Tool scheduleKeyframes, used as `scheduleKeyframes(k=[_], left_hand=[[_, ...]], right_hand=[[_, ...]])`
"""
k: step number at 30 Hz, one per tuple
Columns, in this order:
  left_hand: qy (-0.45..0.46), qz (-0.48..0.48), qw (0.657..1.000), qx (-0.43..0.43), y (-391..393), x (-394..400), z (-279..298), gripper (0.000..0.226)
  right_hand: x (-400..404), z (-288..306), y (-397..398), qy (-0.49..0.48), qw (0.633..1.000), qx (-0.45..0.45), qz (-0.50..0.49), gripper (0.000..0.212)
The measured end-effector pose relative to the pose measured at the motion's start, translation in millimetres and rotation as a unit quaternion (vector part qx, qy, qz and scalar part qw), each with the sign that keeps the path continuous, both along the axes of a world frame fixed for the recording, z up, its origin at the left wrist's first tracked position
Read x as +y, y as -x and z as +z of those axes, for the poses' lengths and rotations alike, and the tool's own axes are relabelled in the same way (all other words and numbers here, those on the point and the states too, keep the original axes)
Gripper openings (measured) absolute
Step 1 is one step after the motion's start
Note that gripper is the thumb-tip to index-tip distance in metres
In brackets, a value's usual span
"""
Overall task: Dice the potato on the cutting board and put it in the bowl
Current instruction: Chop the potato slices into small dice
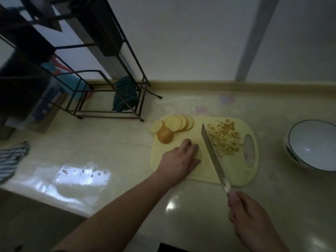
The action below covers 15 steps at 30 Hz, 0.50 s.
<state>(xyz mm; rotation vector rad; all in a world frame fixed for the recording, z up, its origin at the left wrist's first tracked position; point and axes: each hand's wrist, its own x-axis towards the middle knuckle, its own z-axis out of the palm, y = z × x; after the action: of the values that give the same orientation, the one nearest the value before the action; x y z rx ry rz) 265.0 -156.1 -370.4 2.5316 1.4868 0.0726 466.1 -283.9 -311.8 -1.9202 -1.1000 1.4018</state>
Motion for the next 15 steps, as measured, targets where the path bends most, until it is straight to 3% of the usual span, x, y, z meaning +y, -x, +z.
scheduleKeyframes(k=[3,6,15], left_hand=[[0.091,0.034,0.995,-0.010,0.6,4.8,12.4,0.066],[0.151,0.034,0.987,-0.043,9.7,14.9,23.5,0.067],[0.163,0.116,0.972,-0.124,-11.8,5.2,18.3,0.061]], right_hand=[[4.9,-3.1,4.7,-0.007,0.999,-0.025,0.019,0.040],[6.6,-6.7,7.8,-0.015,0.999,-0.044,0.021,0.038],[5.2,-6.2,26.0,-0.025,0.999,-0.034,0.026,0.039]])
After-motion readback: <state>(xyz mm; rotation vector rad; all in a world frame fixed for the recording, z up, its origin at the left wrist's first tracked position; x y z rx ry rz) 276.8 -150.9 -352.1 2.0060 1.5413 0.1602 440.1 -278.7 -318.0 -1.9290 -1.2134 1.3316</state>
